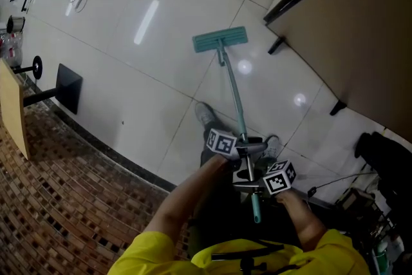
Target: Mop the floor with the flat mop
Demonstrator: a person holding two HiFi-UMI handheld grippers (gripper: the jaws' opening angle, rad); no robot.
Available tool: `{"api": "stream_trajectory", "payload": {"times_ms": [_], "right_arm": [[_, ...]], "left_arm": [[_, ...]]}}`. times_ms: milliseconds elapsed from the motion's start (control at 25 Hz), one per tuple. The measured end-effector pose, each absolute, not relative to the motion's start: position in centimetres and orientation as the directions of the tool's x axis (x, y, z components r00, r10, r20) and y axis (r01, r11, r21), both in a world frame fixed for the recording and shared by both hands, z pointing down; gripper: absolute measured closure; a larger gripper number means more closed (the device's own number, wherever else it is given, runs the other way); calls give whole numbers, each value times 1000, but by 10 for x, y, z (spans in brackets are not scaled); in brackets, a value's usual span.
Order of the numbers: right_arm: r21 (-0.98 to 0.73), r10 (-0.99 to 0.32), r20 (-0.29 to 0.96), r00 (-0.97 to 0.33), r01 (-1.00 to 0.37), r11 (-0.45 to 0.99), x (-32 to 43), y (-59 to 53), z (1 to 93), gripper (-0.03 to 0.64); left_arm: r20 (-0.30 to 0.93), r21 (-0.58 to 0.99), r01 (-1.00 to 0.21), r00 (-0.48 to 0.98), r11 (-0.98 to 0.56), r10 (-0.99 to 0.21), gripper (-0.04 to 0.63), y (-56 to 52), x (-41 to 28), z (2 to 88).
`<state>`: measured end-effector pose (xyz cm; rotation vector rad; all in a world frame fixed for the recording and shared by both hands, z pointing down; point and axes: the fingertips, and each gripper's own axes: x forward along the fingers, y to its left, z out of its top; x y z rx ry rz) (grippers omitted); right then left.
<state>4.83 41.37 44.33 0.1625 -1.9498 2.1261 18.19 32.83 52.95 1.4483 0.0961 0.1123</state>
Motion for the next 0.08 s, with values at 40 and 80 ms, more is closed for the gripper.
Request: {"api": "stream_trajectory", "payload": {"times_ms": [40,80], "right_arm": [[-964,108,248,-963,-256,-72,48,413,443,336],[-964,108,246,-963,-254,-72,47,413,443,336]], "left_arm": [[-2,993,-14,991,119,131,319,328,182,529],[-6,993,-9,992,120,126,319,327,182,529]]}}
